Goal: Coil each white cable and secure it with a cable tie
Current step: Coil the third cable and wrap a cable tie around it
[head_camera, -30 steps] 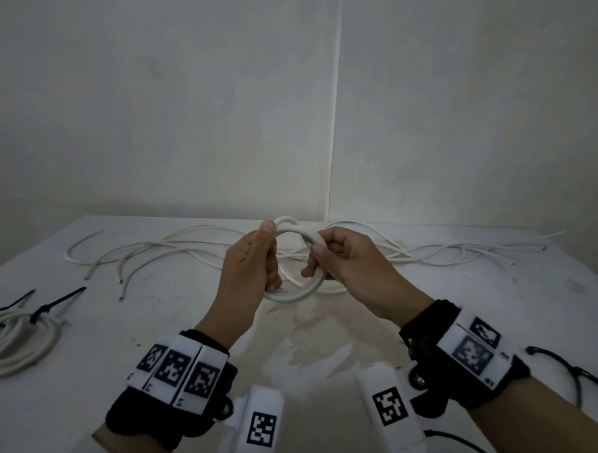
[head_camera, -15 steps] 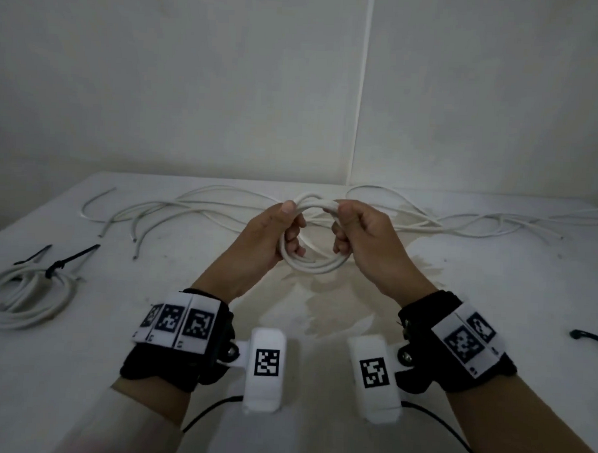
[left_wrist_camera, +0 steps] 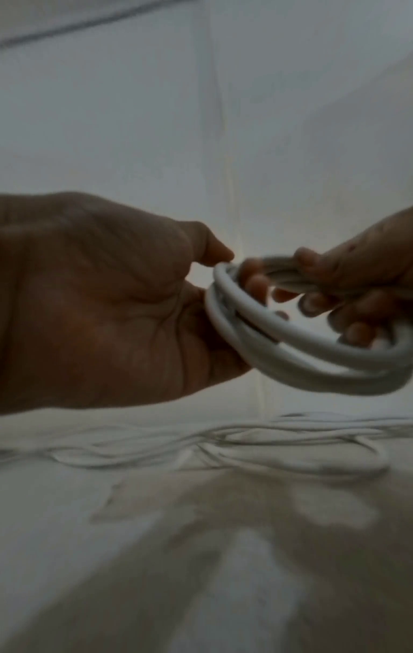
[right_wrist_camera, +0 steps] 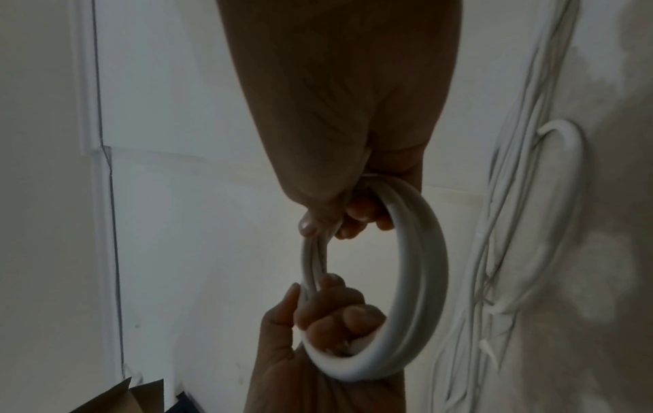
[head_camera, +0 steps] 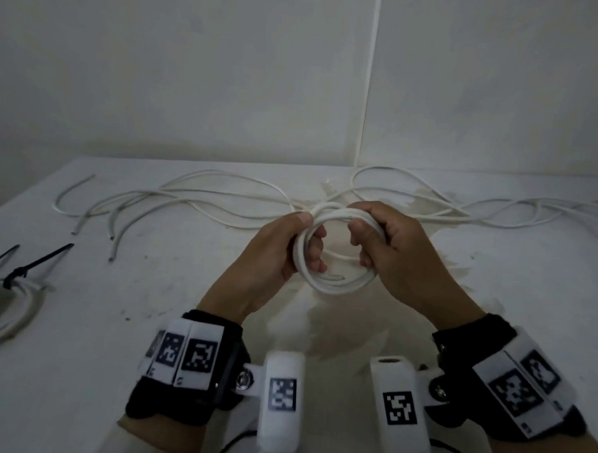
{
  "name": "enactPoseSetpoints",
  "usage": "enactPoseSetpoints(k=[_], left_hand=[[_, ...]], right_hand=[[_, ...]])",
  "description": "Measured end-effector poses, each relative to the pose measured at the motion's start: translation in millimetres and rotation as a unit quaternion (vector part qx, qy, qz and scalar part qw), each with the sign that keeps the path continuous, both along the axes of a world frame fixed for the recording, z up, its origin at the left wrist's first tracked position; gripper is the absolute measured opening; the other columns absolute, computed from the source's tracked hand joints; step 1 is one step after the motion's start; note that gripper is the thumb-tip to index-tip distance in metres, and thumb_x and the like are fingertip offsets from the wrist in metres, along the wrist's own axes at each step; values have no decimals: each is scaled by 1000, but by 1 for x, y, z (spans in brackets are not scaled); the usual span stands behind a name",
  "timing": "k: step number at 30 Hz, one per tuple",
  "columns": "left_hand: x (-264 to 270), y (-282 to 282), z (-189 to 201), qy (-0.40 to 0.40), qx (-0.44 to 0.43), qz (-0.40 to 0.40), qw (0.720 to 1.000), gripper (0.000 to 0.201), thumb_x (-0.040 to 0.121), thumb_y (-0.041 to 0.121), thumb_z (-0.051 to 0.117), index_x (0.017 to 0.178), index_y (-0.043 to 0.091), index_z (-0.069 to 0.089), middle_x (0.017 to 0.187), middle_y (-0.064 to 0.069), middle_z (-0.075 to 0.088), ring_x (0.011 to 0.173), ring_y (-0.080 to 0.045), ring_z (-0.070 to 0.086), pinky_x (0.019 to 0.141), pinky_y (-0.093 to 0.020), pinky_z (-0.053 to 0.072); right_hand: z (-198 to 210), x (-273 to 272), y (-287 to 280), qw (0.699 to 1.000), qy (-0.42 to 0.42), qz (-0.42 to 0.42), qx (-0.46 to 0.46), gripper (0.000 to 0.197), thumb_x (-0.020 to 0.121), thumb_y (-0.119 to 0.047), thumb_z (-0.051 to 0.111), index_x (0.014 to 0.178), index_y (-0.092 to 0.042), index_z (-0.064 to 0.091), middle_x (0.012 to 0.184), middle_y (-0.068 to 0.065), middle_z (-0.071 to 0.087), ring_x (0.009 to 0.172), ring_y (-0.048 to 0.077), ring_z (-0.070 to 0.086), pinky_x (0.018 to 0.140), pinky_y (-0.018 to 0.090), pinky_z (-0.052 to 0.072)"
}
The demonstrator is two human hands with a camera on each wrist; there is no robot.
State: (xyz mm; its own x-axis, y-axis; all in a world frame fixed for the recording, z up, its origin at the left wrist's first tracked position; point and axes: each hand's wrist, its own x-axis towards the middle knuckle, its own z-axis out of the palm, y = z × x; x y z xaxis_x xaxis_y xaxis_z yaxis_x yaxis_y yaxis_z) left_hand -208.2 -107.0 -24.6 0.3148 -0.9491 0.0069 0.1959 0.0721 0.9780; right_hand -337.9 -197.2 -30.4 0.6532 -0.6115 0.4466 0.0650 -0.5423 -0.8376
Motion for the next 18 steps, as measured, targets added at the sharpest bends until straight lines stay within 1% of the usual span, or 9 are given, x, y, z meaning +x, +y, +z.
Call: enactPoseSetpoints(k=[2,3,5,7,8,10,12,16,18], left_hand=[[-6,-3,-1,55,-2,20,998,36,98,21,29,73,6,49,42,8,37,37,-6,34,43,-18,38],[-9,-5,-2,64,0,36,997,37,98,24,30,71,8,48,41,9,32,35,-4,28,40,-17,33],[-14,-8,-4,45,2,70,997,42,99,32,31,65,11,45,41,9,27,34,-4,23,37,-17,25],[-18,-9,-5,28,17,92,995,46,98,36,32,60,12,41,38,8,25,33,-5,22,36,-18,22],[-19,-9,-4,25,27,99,994,46,98,36,33,59,12,41,37,8,25,33,-5,21,36,-18,21],[-21,-10,-2,26,41,109,993,44,97,33,35,59,12,40,37,8,24,33,-6,21,36,-18,21],[-22,-9,-1,27,39,121,992,41,96,30,37,59,12,41,37,8,24,33,-6,19,35,-19,20],[-23,-6,0,32,21,134,990,38,95,25,40,60,11,41,36,8,23,32,-5,18,35,-18,19],[-23,-5,2,28,13,126,992,38,95,25,40,60,12,41,37,9,23,32,-5,18,35,-18,20]], right_hand=[[-4,3,-1,1000,-10,-7,6,8,87,-29,49,88,-34,55,60,-15,52,48,5,46,51,15,40],[-7,4,-1,1000,-11,-9,6,8,87,-30,47,88,-35,54,59,-18,53,47,5,47,51,15,40],[-11,6,0,1000,-10,-12,3,6,90,-30,49,90,-35,52,58,-24,54,46,3,49,50,13,40],[-13,7,0,1000,-7,-10,-7,7,90,-32,48,95,-29,53,59,-29,56,47,-1,52,49,9,39],[-13,7,0,1000,-10,-14,-18,11,90,-34,49,97,-27,53,62,-31,56,51,-4,54,51,6,38],[-12,6,1,999,-19,-21,-34,13,87,-34,47,97,-27,53,65,-34,57,58,-8,56,56,5,38],[-10,7,3,999,-32,-16,-35,10,86,-33,46,92,-30,53,65,-33,57,59,-7,57,57,6,38],[-8,8,9,998,-49,-11,-46,5,89,-39,46,88,-39,51,61,-25,55,52,0,52,53,10,37],[-7,8,9,997,-55,-10,-47,8,88,-42,47,89,-36,53,60,-24,55,52,0,52,53,10,37]])
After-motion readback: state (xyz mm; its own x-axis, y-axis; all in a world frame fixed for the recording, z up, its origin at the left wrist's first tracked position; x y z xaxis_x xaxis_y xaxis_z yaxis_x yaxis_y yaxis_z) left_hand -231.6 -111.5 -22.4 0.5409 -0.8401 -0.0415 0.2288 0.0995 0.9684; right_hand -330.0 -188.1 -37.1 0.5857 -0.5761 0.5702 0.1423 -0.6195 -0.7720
